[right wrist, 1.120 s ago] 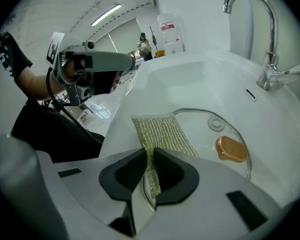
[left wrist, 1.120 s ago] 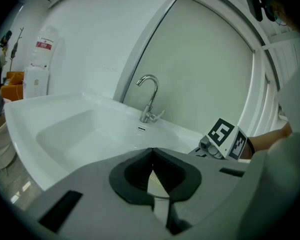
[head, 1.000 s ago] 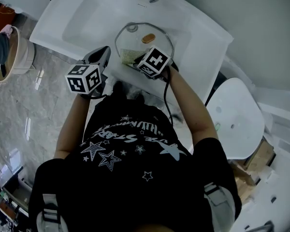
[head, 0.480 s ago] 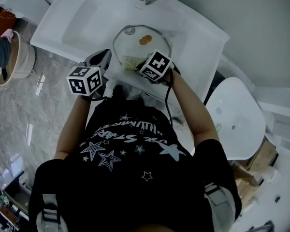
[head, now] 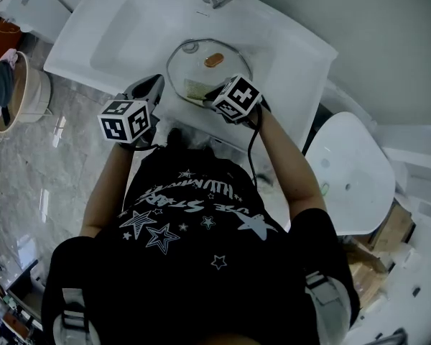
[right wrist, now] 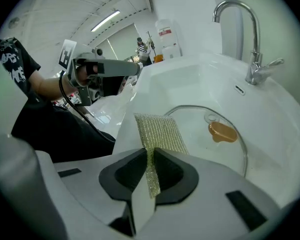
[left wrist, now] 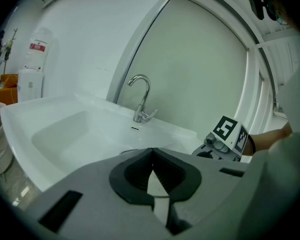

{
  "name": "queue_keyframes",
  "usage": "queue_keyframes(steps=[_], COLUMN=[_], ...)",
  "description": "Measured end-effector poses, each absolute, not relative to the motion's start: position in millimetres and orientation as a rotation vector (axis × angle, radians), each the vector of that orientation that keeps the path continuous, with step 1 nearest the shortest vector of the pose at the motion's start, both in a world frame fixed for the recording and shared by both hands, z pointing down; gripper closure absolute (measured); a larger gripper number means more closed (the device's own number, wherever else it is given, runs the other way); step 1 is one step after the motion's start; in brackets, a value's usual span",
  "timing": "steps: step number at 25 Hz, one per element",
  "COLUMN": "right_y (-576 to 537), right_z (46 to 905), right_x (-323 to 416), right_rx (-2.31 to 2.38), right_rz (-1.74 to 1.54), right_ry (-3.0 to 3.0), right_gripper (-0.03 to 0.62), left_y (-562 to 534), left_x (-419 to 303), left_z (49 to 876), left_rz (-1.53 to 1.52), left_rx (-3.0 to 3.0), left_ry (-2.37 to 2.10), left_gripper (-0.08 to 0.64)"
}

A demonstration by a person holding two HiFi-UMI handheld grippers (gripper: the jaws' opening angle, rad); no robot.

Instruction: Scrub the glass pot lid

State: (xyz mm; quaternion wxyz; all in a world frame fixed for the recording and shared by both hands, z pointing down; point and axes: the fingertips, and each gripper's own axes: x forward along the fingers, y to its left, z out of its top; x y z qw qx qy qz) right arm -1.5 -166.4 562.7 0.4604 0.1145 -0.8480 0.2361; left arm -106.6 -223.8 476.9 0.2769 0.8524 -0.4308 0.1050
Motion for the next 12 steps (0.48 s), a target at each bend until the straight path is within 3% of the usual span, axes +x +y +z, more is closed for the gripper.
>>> queue_keyframes(steps=[12], right_y=[-218], right_z=[521], right_x=[43], right_rx=[0.479], right_rz=[0.570], right_ry=[-2.117], right_gripper=[0.538], left_y=[-250], left_x=[-102], left_z=[476], left_rz=[0.268], left_rx=[2.305], left_ry=[-1.127], left_gripper=[0.552])
